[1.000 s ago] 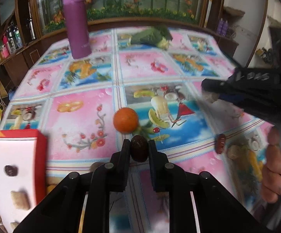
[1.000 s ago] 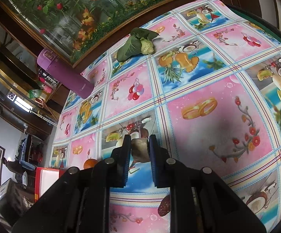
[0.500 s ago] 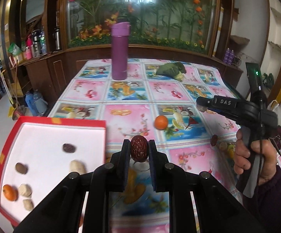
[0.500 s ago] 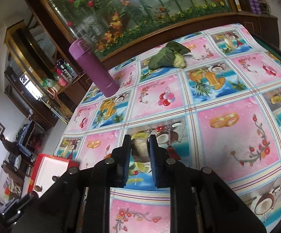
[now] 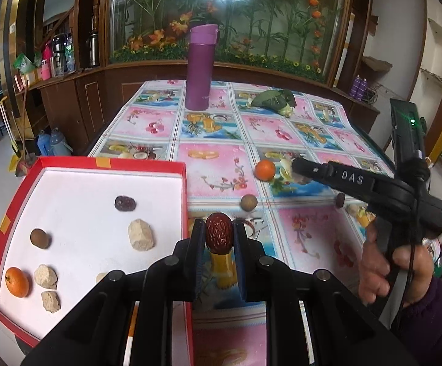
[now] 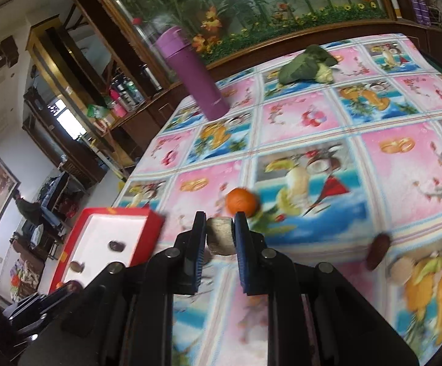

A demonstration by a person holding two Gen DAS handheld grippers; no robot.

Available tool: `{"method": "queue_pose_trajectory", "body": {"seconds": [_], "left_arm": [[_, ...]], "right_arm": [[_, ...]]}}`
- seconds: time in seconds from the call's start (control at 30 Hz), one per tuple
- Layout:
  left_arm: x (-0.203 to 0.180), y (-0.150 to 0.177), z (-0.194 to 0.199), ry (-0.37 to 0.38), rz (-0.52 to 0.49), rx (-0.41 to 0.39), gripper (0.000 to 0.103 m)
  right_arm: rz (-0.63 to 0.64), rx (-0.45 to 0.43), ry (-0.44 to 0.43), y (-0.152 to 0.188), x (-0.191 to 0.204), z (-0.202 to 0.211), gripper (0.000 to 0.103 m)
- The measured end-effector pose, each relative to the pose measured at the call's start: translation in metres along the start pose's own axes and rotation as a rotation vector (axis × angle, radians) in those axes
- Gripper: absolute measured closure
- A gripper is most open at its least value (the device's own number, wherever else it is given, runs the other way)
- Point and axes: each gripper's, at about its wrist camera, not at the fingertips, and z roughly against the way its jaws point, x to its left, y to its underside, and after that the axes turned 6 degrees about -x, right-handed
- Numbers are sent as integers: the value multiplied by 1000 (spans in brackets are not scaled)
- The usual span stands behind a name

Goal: Organize fruits
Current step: 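Carry the red date and the beige cookie over the red tray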

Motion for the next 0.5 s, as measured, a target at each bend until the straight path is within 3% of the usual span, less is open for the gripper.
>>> {"method": "queue_pose_trajectory", "body": {"seconds": [0.3,0.5], "left_arm": [[38,3,23,-50,50,-42,86],[76,9,38,-128,97,-65,86]], "right_arm": [[86,101,-166,42,75,-20,82],[117,114,-183,53,92,-22,82]]}}
